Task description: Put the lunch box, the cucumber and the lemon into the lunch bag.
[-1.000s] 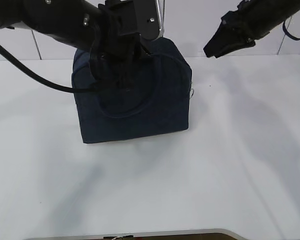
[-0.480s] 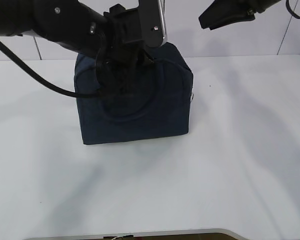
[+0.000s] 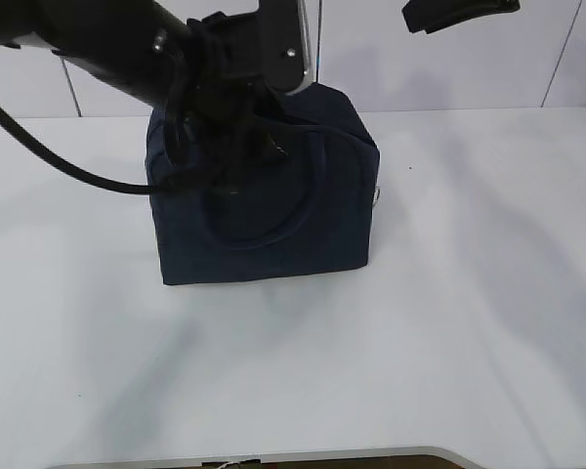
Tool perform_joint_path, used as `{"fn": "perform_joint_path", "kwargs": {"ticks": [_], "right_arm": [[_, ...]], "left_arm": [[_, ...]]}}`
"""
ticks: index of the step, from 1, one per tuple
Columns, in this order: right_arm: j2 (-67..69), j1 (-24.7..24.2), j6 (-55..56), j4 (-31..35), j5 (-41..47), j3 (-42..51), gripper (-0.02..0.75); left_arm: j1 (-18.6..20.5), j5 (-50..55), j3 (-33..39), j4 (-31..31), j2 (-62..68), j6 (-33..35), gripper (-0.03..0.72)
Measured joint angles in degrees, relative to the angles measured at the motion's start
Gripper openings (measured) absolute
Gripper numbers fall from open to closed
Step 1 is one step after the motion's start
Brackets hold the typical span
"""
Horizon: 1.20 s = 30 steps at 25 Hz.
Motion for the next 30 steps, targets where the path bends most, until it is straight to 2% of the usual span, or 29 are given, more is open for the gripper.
{"fn": "perform_joint_path", "kwargs": {"ticks": [8, 13, 23, 30], "right_arm": [[-2.86, 0.00, -0.13, -5.70, 0.53, 0.00, 0.284], [-5.87, 0.00, -0.13, -10.53, 1.14, 0.00, 0.284], [-12.79, 0.00, 1.66, -12.08, 1.48, 0.53, 0.284], [-18.39, 0.00, 2.56, -14.33, 1.69, 4.85, 0.284]], "left_arm": [[0.00, 9.20, 0.00, 0.00, -6.71, -0.85, 0.422], [1.32, 14.61, 0.00, 0.00, -11.85, -4.98, 0.417], [11.61, 23.27, 0.00, 0.33, -21.35, -20.26, 0.414], [18.46, 29.23, 0.00, 0.33, -28.08, -30.95, 0.414]]}}
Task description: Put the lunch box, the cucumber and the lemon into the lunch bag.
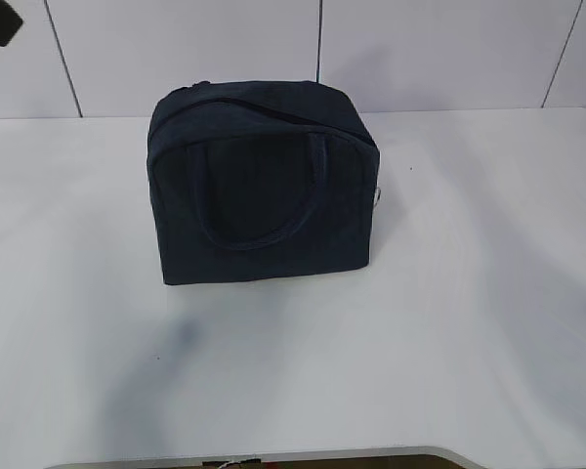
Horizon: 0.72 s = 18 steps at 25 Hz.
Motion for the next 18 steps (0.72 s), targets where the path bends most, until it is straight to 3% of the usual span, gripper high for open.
{"fn": "perform_joint_path", "kwargs": {"ticks": [8, 13, 18], "right_arm": [[-6.26, 0.00, 1.54, 0.00, 0.13, 4.54, 0.284], [-10.09, 0.00, 1.83, 0.00, 0.13, 9.48, 0.284], [-13.43, 0.13, 2.15, -0.12, 0.16, 13.02, 0.284]], "left_arm": [[5.27, 15.00, 1.29, -0.10, -4.35, -7.78, 0.414], [7.65, 13.87, 11.31, -0.40, -13.35, -8.88, 0.414], [7.63, 10.64, 20.58, -1.23, -25.83, -9.63, 0.414]]}}
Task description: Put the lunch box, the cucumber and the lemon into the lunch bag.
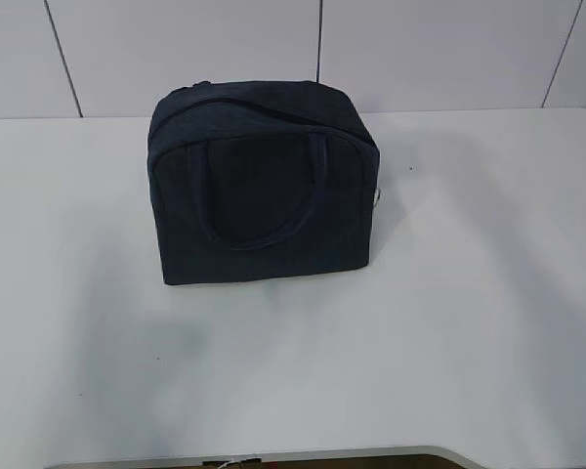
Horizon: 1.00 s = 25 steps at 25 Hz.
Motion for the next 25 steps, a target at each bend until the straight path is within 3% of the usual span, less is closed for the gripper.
{"fn": "perform_joint_path", "kwargs": {"ticks": [11, 25], "right_arm": [[-12.53, 0.00, 1.81, -0.10, 0.00, 11.70, 0.284], [-36.35, 0.00, 2.87, 0.00, 0.33, 29.46, 0.284]], "left_arm": [[0.00, -0.85, 12.88, 0.36, -24.61, -8.98, 0.414], [0.00, 0.89, 18.79, -0.50, -41.26, -10.93, 0.414]]}}
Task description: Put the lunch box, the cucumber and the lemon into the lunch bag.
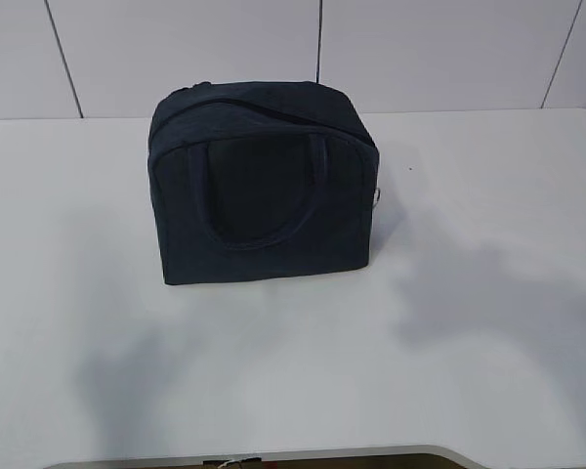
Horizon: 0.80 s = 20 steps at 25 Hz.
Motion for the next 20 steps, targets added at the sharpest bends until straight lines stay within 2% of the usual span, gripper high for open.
{"fn": "perform_joint_path", "kwargs": {"ticks": [5, 15, 20], "right_arm": [[-5.50, 0.04, 2.12, 0.11, 0.02, 4.19, 0.284], [-16.97, 0.04, 5.92, 0.19, 0.24, 11.71, 0.284], [-23.51, 0.04, 9.65, -4.00, 0.34, 12.07, 0.284]], "left_arm": [[0.00, 2.22, 1.18, -0.40, -5.40, -0.14, 0.414], [0.00, 4.43, 5.89, -0.77, -5.52, -0.18, 0.413], [0.00, 2.86, 8.78, -1.11, -5.52, -0.27, 0.413]]}}
